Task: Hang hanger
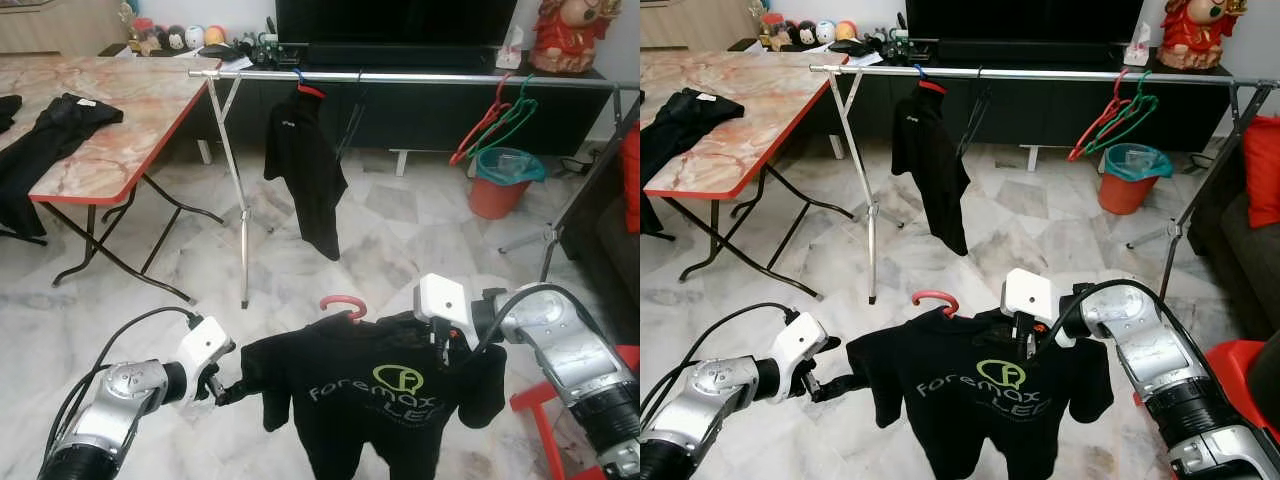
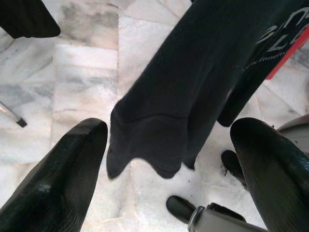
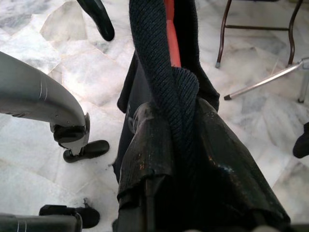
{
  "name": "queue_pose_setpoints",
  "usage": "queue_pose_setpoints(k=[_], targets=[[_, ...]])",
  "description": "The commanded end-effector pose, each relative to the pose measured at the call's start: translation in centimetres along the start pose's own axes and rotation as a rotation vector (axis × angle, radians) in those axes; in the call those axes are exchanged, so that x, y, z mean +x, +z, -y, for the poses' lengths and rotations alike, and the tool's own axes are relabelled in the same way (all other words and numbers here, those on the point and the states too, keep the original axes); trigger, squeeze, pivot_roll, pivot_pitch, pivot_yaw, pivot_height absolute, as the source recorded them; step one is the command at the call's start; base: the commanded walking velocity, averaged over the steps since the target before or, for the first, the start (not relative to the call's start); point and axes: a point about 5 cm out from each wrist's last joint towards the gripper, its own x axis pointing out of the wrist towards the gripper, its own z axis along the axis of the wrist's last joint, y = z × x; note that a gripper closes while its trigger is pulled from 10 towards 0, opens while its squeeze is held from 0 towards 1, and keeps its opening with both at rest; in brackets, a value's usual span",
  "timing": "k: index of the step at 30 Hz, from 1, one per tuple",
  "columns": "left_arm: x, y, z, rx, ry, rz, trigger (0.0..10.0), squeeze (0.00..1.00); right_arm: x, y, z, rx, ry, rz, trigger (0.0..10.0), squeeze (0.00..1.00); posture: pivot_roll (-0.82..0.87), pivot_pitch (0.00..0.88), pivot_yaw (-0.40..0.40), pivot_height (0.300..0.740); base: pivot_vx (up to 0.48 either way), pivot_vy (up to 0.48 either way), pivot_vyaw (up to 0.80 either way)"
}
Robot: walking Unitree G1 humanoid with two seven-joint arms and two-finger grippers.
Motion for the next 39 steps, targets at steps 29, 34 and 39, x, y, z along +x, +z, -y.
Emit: queue_pose_setpoints(k=[29, 34, 39], targets=[[0.7, -0.8, -0.7, -0.06, 0.038, 0.032, 0.0, 0.0, -0.2, 1.3, 0.2, -0.014, -0.025, 0.044, 10.0, 0.0, -0.02, 0.0, 0.064, 0.74, 0.0, 0.0, 0.0], [0.9, -0.8, -1.0, -0.072, 0.102, 0.05, 0.0, 0.0, 0.2, 1.5, -0.1, -0.015, -0.013, 0.065, 10.0, 0.0, -0.02, 0.0, 0.065, 0.74, 0.0, 0.0, 0.0], [1.2, -0.9, -0.7, -0.08, 0.1, 0.057, 0.0, 0.0, 0.4, 1.7, -0.2, -0.017, -0.007, 0.071, 10.0, 0.0, -0.02, 0.0, 0.065, 0.74, 0.0, 0.0, 0.0]])
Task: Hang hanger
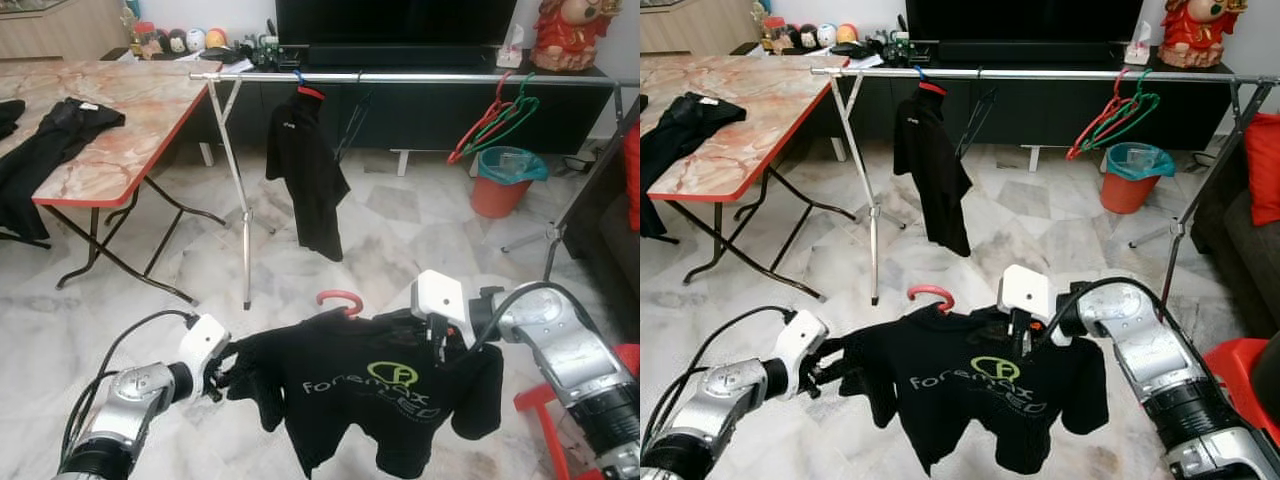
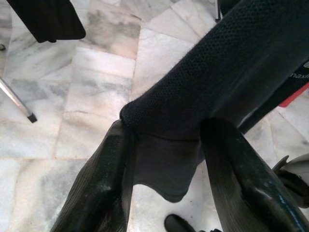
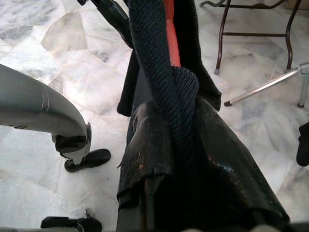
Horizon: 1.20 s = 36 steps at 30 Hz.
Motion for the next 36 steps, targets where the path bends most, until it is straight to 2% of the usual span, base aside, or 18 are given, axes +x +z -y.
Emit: queue_pose_setpoints(k=[1, 11, 28, 34, 36], targets=[[0.2, -0.2, 0.1, 0.008, 0.003, -0.004, 0.0, 0.0, 0.0, 1.3, 0.1, -0.044, 0.001, 0.045, 10.0, 0.0, -0.02, 0.0, 0.065, 0.74, 0.0, 0.0, 0.0], [0.3, -1.0, 0.7, 0.023, -0.043, -0.038, 0.0, 0.0, -0.1, 1.3, 0.2, -0.044, -0.006, 0.038, 10.0, 0.0, -0.02, 0.0, 0.069, 0.74, 0.0, 0.0, 0.0], [0.4, -0.7, 0.2, 0.008, 0.012, -0.01, 0.0, 0.0, 0.5, 0.7, -0.2, -0.042, 0.008, 0.006, 10.0, 0.0, -0.01, 0.0, 0.067, 0.74, 0.0, 0.0, 0.0], [0.3, -0.8, 0.1, 0.011, 0.025, -0.015, 0.0, 0.0, 0.4, 0.0, -0.1, -0.04, -0.008, -0.047, 10.0, 0.0, -0.01, 0.0, 0.067, 0.74, 0.0, 0.0, 0.0], [0.1, -0.8, -0.3, 0.017, 0.063, -0.008, 0.0, 0.0, 0.2, -1.0, 0.3, -0.048, -0.052, -0.12, 10.0, 0.0, -0.01, 0.0, 0.063, 0.74, 0.0, 0.0, 0.0]])
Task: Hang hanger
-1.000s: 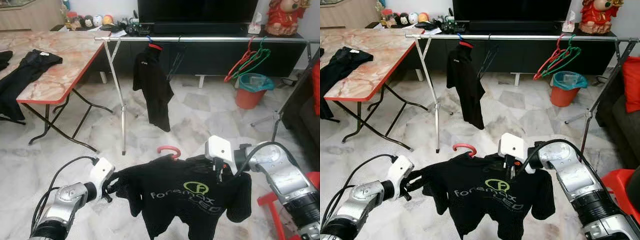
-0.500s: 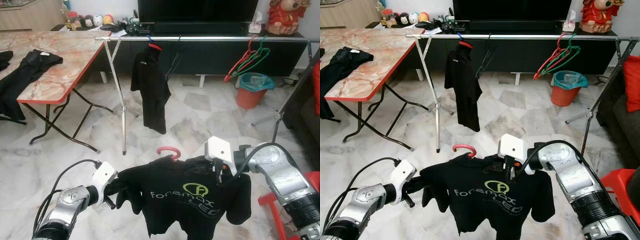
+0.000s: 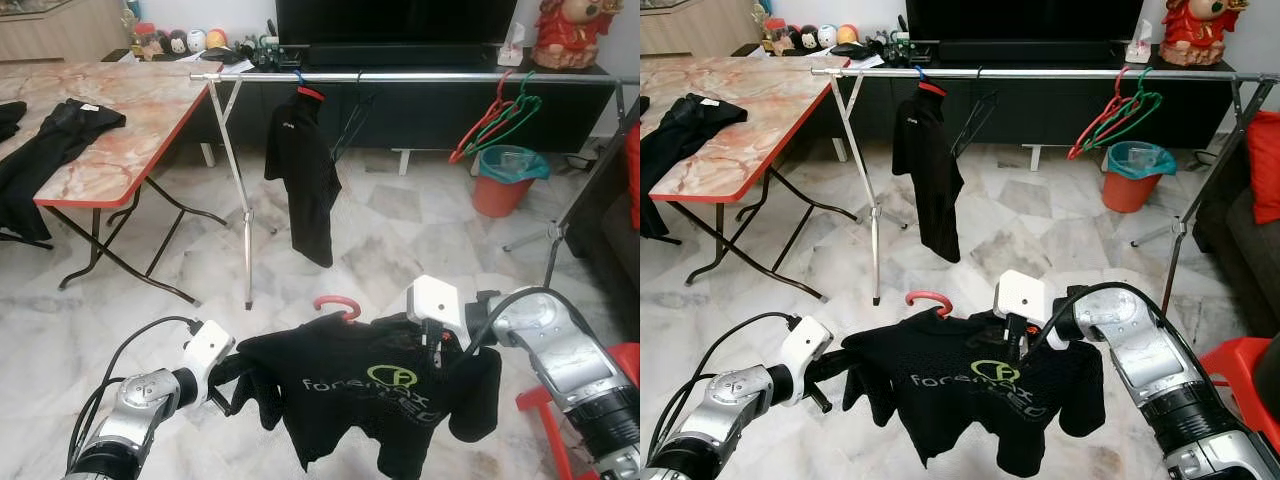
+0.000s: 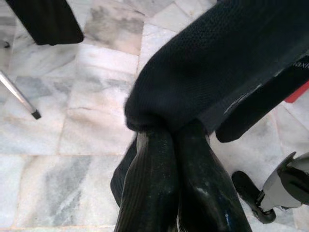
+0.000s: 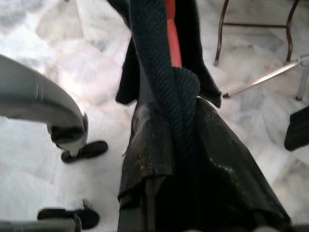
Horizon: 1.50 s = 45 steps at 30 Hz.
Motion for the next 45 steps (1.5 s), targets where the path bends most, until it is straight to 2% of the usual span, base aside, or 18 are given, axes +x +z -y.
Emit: queue_pose_setpoints(k=[1, 4, 5, 6, 8, 12, 17, 21, 25, 29, 31, 34, 35, 37, 38, 41, 42, 45], targets=[[-0.3, 0.1, -0.8, 0.008, 0.056, 0.005, 0.0, 0.0, -0.3, -0.6, 0.7, -0.02, -0.047, -0.071, 10.0, 0.0, -0.01, 0.0, 0.061, 0.74, 0.0, 0.0, 0.0], [-0.3, 0.2, -1.1, 0.016, 0.089, 0.004, 0.0, 0.0, -0.4, -1.4, 1.3, -0.024, -0.112, -0.139, 10.0, 0.0, -0.01, 0.0, 0.061, 0.74, 0.0, 0.0, 0.0], [-0.3, 0.1, -1.2, -0.002, 0.117, 0.005, 0.0, 0.0, -0.5, -1.6, 1.9, -0.004, -0.181, -0.152, 10.0, 0.0, -0.01, 0.0, 0.061, 0.74, 0.0, 0.0, 0.0], [-0.3, 0.1, -1.2, -0.002, 0.117, 0.005, 0.0, 0.0, -0.5, -1.6, 1.9, -0.004, -0.181, -0.152, 10.0, 0.0, -0.01, 0.0, 0.061, 0.74, 0.0, 0.0, 0.0], [-0.3, -0.2, -1.6, 0.001, 0.199, -0.019, 0.0, 0.0, -0.5, -1.5, 3.1, 0.031, -0.312, -0.147, 10.0, 0.0, -0.01, 0.0, 0.06, 0.74, 0.0, 0.0, 0.0], [-0.4, -0.5, -2.0, -0.001, 0.262, -0.045, 0.0, 0.0, -0.6, -1.3, 3.9, 0.048, -0.403, -0.129, 10.0, 0.0, -0.01, 0.0, 0.058, 0.74, 0.0, 0.0, 0.0], [-0.8, -1.0, -3.2, -0.028, 0.423, -0.092, 0.0, 0.0, -1.0, -1.4, 5.3, 0.079, -0.575, -0.14, 10.0, 0.0, -0.01, 0.0, 0.056, 0.74, 0.0, 0.0, 0.0], [-0.8, -0.6, -3.4, -0.024, 0.458, -0.075, 0.0, 0.0, -1.0, -2.4, 5.4, 0.064, -0.619, -0.239, 10.0, 0.0, -0.01, 0.0, 0.056, 0.74, 0.0, 0.0, 0.0], [-0.2, -0.9, -2.6, -0.04, 0.373, -0.101, 0.0, 0.0, -1.2, -3.0, 6.0, 0.086, -0.724, -0.261, 10.0, 0.0, -0.01, 0.0, 0.049, 0.74, 0.0, 0.0, 0.0], [0.2, -1.9, -1.9, -0.041, 0.362, -0.191, 0.0, 0.0, -2.1, -1.8, 7.5, 0.145, -0.939, -0.165, 10.0, 0.0, -0.01, 0.0, 0.048, 0.74, 0.0, 0.0, 0.0], [0.3, -2.1, -1.7, -0.049, 0.35, -0.21, 0.0, 0.0, -2.3, -1.7, 7.7, 0.146, -0.979, -0.153, 10.0, 0.0, -0.01, 0.0, 0.048, 0.74, 0.0, 0.0, 0.0], [0.7, -2.7, -0.9, -0.061, 0.291, -0.268, 0.0, 0.0, -2.5, -1.0, 8.1, 0.202, -1.073, -0.059, 10.0, 0.0, -0.01, 0.0, 0.048, 0.74, 0.0, 0.0, 0.0], [1.0, -3.0, -0.1, -0.068, 0.231, -0.291, 0.0, 0.0, -2.5, -0.5, 8.3, 0.256, -1.132, 0.027, 10.0, 0.0, -0.01, 0.0, 0.042, 0.74, 0.0, 0.0, 0.0], [1.1, -3.1, 0.2, -0.09, 0.212, -0.301, 0.0, 0.0, -2.1, 0.1, 8.1, 0.264, -1.131, 0.088, 10.0, 0.0, -0.01, 0.0, 0.042, 0.74, 0.0, 0.0, 0.0], [1.3, -3.4, 0.7, -0.121, 0.189, -0.32, 0.0, 0.0, -1.3, 1.3, 7.8, 0.304, -1.113, 0.214, 10.0, 0.0, -0.01, 0.0, 0.042, 0.74, 0.0, 0.0, 0.0], [1.4, -3.5, 0.9, -0.137, 0.173, -0.33, 0.0, 0.0, -0.7, 2.3, 7.6, 0.376, -1.096, 0.344, 10.0, 0.0, -0.01, 0.0, 0.042, 0.74, 0.0, 0.0, 0.0], [1.8, -3.2, 1.3, -0.182, 0.14, -0.316, 0.0, 0.0, 0.0, 3.4, 7.0, 0.387, -1.035, 0.445, 10.0, 0.0, -0.01, 0.0, 0.042, 0.74, 0.0, 0.0, 0.0], [2.1, -2.7, 1.6, -0.229, 0.099, -0.289, 0.0, 0.0, 0.5, 4.2, 6.3, 0.376, -0.986, 0.536, 10.0, 0.0, -0.02, 0.0, 0.037, 0.74, 0.0, 0.0, 0.0]])
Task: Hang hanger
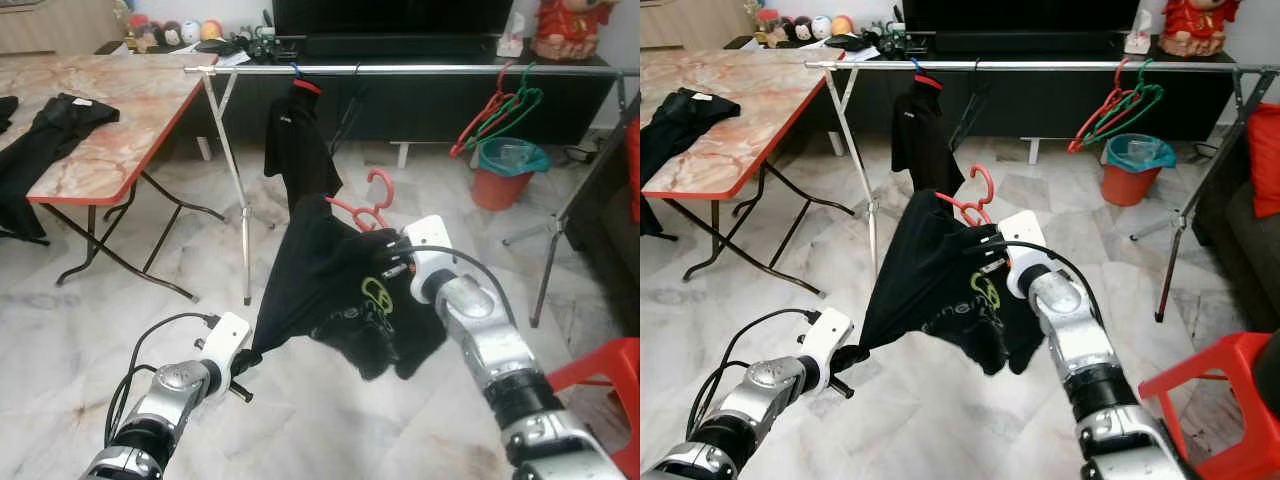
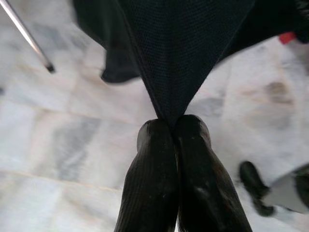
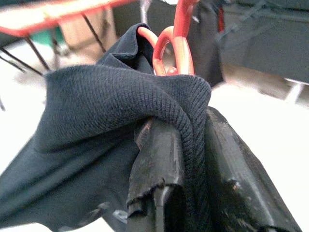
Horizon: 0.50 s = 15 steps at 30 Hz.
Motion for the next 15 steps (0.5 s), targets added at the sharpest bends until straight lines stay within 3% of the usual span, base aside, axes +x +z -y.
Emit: queue_pose_setpoints(k=[1, 5, 7, 10, 12, 14, 15], targets=[[-0.4, -2.8, 0.3, -0.073, -0.023, -0.117, 0.0, 0.0, -0.6, 4.9, 2.0, 0.012, -0.085, 0.258, 10.0, 0.0, -0.02, 0.0, 0.037, 0.74, 0.0, 0.0, 0.0], [-0.2, -1.4, 0.7, -0.183, -0.082, -0.044, 0.0, 0.0, -1.0, 4.9, -0.1, 0.119, 0.067, 0.335, 10.0, 0.0, -0.02, 0.0, 0.03, 0.74, 0.0, 0.0, 0.0], [-0.1, -1.1, 0.7, -0.175, -0.084, -0.031, 0.0, 0.0, -1.2, 4.8, -0.6, 0.153, 0.121, 0.347, 10.0, 0.0, -0.02, 0.0, 0.028, 0.74, 0.0, 0.0, 0.0], [-0.1, -0.2, 0.4, -0.099, -0.028, 0.033, 0.0, 0.0, -1.3, 3.6, -1.0, 0.097, 0.149, 0.281, 10.0, 0.0, -0.02, 0.0, 0.028, 0.74, 0.0, 0.0, 0.0], [-0.1, 1.4, -0.2, -0.113, 0.054, 0.132, 3.6, 0.0, -1.5, 2.3, -1.1, 0.009, 0.154, 0.218, 10.0, 0.0, -0.02, 0.0, 0.027, 0.74, 0.0, 0.0, 0.0], [-0.2, 2.1, -0.5, -0.11, 0.098, 0.173, 4.1, 0.0, -1.7, 1.8, -1.2, -0.013, 0.166, 0.202, 10.0, 0.0, -0.02, 0.0, 0.029, 0.74, 0.0, 0.0, 0.0], [-0.4, 2.6, -0.7, -0.1, 0.113, 0.201, 9.4, 0.0, -1.8, 1.5, -1.2, -0.032, 0.172, 0.185, 10.0, 0.0, -0.02, 0.0, 0.031, 0.74, 0.0, 0.0, 0.0]])
